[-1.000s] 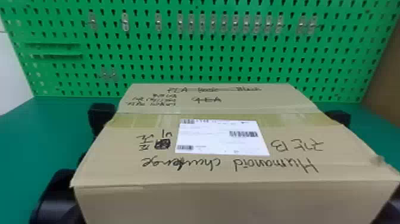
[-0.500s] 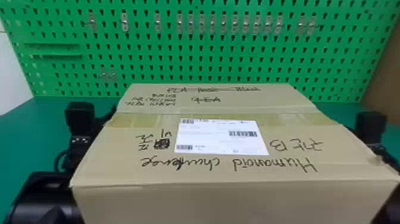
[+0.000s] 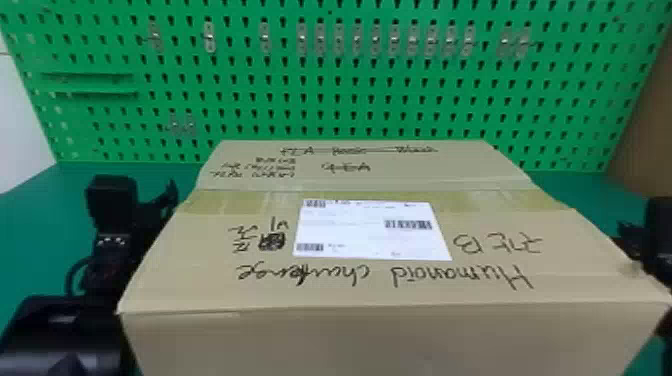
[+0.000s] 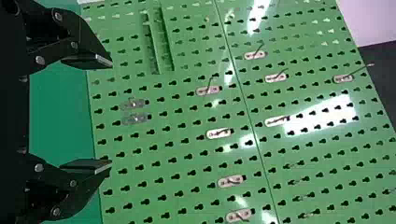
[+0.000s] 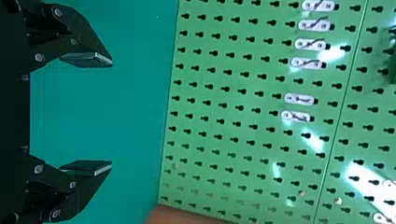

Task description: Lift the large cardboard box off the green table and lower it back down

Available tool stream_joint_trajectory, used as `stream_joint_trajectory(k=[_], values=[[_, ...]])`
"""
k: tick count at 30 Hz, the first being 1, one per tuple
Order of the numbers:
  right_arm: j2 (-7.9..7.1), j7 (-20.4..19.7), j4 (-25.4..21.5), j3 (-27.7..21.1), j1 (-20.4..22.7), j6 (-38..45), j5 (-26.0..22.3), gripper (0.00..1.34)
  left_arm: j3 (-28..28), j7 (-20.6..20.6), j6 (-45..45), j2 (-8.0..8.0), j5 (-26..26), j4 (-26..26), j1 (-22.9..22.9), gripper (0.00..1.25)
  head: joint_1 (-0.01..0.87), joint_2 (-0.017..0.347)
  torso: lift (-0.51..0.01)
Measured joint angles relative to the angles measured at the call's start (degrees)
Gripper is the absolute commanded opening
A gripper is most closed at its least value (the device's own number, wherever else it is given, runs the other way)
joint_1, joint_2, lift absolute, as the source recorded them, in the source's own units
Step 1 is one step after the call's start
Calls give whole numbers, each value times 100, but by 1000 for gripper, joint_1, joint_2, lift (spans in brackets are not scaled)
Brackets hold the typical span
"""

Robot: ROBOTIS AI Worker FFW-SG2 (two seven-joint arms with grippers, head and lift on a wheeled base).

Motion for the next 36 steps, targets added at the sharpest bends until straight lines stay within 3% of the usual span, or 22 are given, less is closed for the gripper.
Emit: stream_joint_trajectory(k=[23, 36], values=[[116, 71, -74, -201, 221, -22, -38, 854, 4, -43, 11, 19, 6, -70, 166, 758, 508, 51, -211], [177, 70, -43, -129, 295, -58, -80, 856, 45, -43, 10, -59, 43, -41, 332, 758, 508, 51, -211]])
